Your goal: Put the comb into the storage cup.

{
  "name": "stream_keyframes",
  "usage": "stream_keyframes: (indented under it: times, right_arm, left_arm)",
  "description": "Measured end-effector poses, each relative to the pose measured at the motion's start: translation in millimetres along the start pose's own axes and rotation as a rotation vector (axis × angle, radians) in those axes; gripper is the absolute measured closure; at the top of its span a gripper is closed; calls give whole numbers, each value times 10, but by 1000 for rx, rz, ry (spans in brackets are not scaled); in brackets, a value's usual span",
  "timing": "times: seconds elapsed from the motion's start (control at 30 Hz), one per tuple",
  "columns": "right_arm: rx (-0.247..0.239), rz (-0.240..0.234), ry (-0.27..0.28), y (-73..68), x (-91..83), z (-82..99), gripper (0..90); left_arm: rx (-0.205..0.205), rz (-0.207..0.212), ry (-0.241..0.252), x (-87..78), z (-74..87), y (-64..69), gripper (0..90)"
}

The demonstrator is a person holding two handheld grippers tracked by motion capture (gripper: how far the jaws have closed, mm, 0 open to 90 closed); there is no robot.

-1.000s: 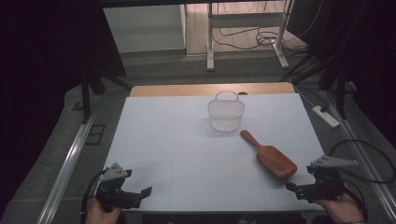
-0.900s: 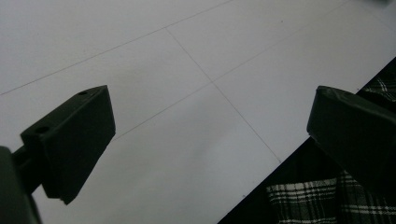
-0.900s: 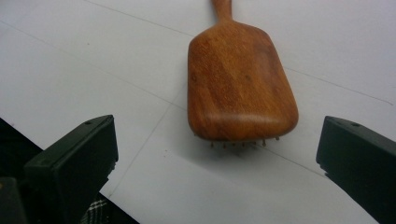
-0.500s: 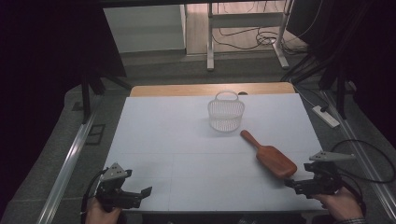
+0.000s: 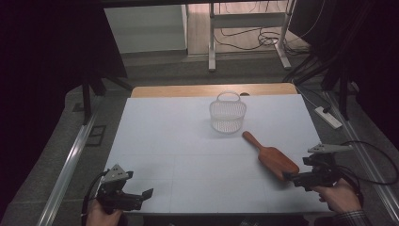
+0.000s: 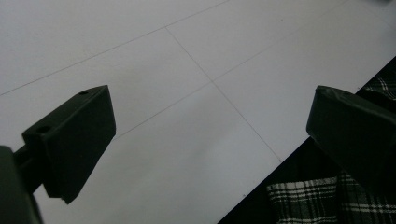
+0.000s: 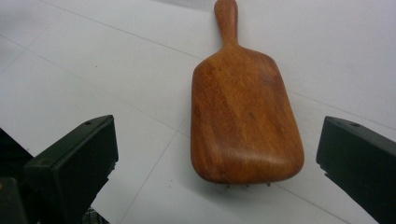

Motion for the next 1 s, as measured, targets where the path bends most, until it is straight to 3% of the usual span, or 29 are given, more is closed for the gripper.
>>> stream_keyframes:
  times: [1.0]
  right_arm:
    - [-57,31,-74,-31,308,-376,0]
  left_arm:
    - [3,1,-3,4,-1,0,25]
Point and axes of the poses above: each handheld gripper's, and its own axes: x roughly forward along the jaws, z roughly out of its underside, y roughly to its right, the point moved 2 cm from there along x, roughly forward along the jaws
